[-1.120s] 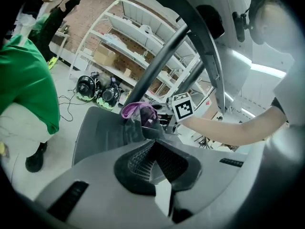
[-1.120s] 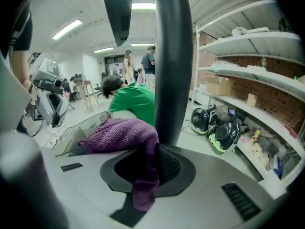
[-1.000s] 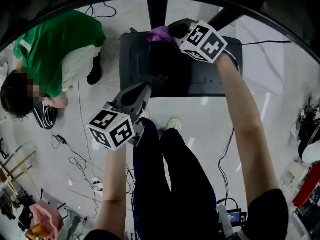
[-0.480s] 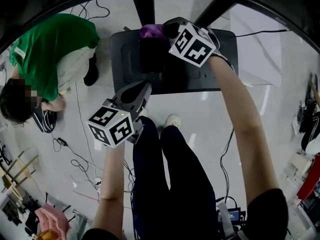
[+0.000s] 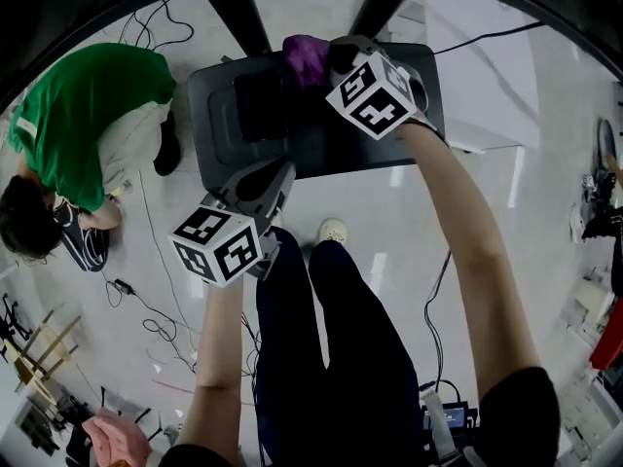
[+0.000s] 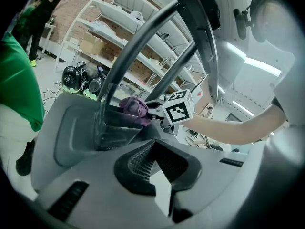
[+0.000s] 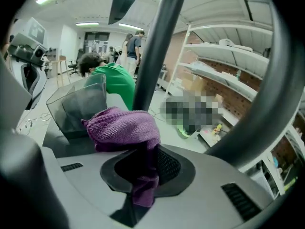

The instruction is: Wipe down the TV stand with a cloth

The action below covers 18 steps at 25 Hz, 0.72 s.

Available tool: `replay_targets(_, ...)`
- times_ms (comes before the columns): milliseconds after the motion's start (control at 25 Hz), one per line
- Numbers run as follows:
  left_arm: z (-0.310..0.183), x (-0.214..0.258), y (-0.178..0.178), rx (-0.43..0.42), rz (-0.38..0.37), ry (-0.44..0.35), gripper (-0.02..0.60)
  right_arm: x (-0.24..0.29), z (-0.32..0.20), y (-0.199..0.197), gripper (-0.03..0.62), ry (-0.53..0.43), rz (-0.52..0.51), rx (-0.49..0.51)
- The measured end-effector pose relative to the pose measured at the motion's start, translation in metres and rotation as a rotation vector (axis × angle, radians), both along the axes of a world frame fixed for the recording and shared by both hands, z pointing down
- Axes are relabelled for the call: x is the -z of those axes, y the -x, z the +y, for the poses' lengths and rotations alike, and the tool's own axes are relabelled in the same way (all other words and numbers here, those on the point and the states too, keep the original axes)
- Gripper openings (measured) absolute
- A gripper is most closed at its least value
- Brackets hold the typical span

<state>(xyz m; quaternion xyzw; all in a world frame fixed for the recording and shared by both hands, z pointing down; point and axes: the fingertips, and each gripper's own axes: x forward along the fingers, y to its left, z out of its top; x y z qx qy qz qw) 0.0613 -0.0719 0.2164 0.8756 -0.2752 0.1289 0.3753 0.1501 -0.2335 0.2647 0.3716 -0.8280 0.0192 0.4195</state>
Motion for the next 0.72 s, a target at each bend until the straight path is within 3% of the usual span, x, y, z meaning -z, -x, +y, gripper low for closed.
replay_targets(720,0.021,-0.008,-0.044,-0.074,-0.011,0.021,0.006,0.0,0.035,-0.135,0.067,-0.046,0.102,-0.314)
